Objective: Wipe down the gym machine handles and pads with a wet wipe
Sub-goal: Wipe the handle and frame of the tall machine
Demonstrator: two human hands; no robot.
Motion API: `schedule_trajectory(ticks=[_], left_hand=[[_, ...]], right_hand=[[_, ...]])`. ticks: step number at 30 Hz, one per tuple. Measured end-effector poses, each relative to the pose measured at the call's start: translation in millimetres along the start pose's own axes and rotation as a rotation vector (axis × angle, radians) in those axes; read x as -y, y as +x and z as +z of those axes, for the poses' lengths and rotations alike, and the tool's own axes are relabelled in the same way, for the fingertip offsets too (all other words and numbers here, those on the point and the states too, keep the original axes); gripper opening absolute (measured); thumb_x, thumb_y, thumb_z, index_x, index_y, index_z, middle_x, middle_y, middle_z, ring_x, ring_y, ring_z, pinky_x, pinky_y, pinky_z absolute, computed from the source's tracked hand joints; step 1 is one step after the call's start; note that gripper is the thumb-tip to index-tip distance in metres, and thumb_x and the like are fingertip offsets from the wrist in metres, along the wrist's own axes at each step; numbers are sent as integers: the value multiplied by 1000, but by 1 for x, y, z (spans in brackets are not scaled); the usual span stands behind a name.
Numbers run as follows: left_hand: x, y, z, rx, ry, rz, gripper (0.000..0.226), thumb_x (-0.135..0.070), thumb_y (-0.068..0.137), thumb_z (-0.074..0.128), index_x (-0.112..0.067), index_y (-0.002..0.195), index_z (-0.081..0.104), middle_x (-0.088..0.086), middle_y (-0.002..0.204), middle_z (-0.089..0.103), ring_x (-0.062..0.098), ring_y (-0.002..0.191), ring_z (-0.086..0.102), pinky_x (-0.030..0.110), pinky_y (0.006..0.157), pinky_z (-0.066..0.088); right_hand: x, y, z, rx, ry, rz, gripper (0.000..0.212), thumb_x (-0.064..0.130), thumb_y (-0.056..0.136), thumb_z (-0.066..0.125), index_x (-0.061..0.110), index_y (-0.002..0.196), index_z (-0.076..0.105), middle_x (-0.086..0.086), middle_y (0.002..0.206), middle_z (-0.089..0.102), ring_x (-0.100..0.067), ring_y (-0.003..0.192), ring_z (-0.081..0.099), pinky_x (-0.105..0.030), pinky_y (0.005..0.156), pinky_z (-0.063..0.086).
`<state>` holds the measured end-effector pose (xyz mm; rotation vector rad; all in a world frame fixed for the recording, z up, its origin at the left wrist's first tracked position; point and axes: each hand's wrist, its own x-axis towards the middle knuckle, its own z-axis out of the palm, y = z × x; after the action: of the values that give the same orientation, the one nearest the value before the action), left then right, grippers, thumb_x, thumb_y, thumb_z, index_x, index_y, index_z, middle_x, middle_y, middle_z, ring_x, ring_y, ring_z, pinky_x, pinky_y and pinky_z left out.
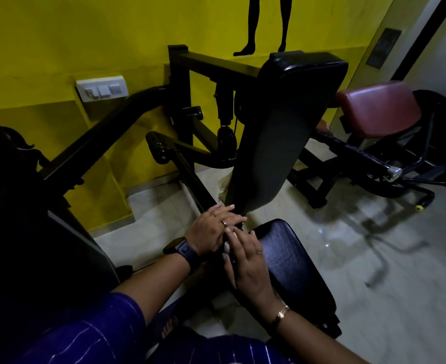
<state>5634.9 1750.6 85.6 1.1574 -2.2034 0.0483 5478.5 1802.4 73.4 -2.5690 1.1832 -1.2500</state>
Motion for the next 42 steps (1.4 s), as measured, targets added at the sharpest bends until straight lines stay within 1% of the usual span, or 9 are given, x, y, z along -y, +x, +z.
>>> schedule_trajectory(ticks=[4, 7, 12, 17, 24, 29, 35, 38, 42], left_hand=[[2, -1, 1, -22, 3, 7, 56, -34, 107, 18, -10, 121, 66, 7, 118, 69, 24, 124, 52, 30, 113, 22], [2, -2, 2, -10, -19, -10, 58, -37, 107, 17, -11, 123, 65, 8, 119, 68, 24, 125, 51, 32, 113, 23], [1, -2, 1, -8, -32, -17, 63, -40, 106, 14, -10, 122, 66, 7, 119, 69, 28, 124, 55, 36, 112, 26], [-1, -1, -2, -28, -31, -10, 65, -42, 106, 12, -10, 121, 67, 7, 116, 70, 29, 122, 57, 37, 110, 27], [-3, -1, -1, -49, -36, -18, 65, -41, 106, 12, -11, 120, 67, 6, 115, 70, 25, 122, 54, 35, 111, 27], [-2, -1, -1, -44, -42, -29, 64, -42, 106, 13, -12, 120, 67, 5, 115, 70, 25, 123, 55, 37, 110, 29], [-2, -2, -1, -21, -54, -64, 63, -42, 106, 13, -12, 122, 66, 6, 117, 69, 26, 124, 55, 37, 111, 29], [-4, -2, -3, -16, -58, -66, 64, -42, 105, 13, -10, 122, 67, 7, 118, 69, 27, 123, 56, 38, 111, 29], [-6, 0, -3, -9, -41, -71, 64, -40, 106, 13, -10, 122, 67, 7, 118, 69, 26, 123, 54, 35, 112, 26]], right_hand=[[-8, -4, -3, 56, -198, -142, 77, 31, 85, 57, 20, 152, 19, -12, 144, 36, -30, 136, 32, -48, 113, 24], [-8, -6, -3, -33, -95, -53, 60, 31, 88, 55, 9, 140, 36, -10, 140, 44, -25, 133, 40, -45, 112, 28], [10, 2, -7, 4, 169, 415, 50, 48, 90, 46, 9, 121, 47, -10, 110, 62, -25, 97, 60, -41, 84, 51], [20, 21, -16, 93, 520, 982, 28, 40, 93, 50, 13, 100, 51, 1, 88, 62, -20, 85, 60, -40, 77, 49], [17, 37, -30, 402, 1283, 1708, 49, 43, 90, 28, 10, 89, 64, -13, 74, 69, -24, 61, 65, -33, 67, 48], [17, 29, -28, 379, 1308, 1794, 49, 40, 91, 25, 10, 83, 63, -8, 60, 64, -23, 59, 65, -32, 72, 44], [25, 23, -44, 230, 1383, 1713, 35, 29, 95, 35, 9, 103, 61, -10, 84, 69, -20, 77, 63, -29, 61, 50], [32, 25, -37, 73, 1102, 1521, 24, 21, 96, 42, 16, 111, 61, -6, 105, 64, -24, 105, 58, -35, 70, 52], [32, 30, -41, 133, 676, 963, 21, 30, 101, 43, 19, 113, 56, 1, 103, 64, -17, 99, 61, -44, 91, 49]])
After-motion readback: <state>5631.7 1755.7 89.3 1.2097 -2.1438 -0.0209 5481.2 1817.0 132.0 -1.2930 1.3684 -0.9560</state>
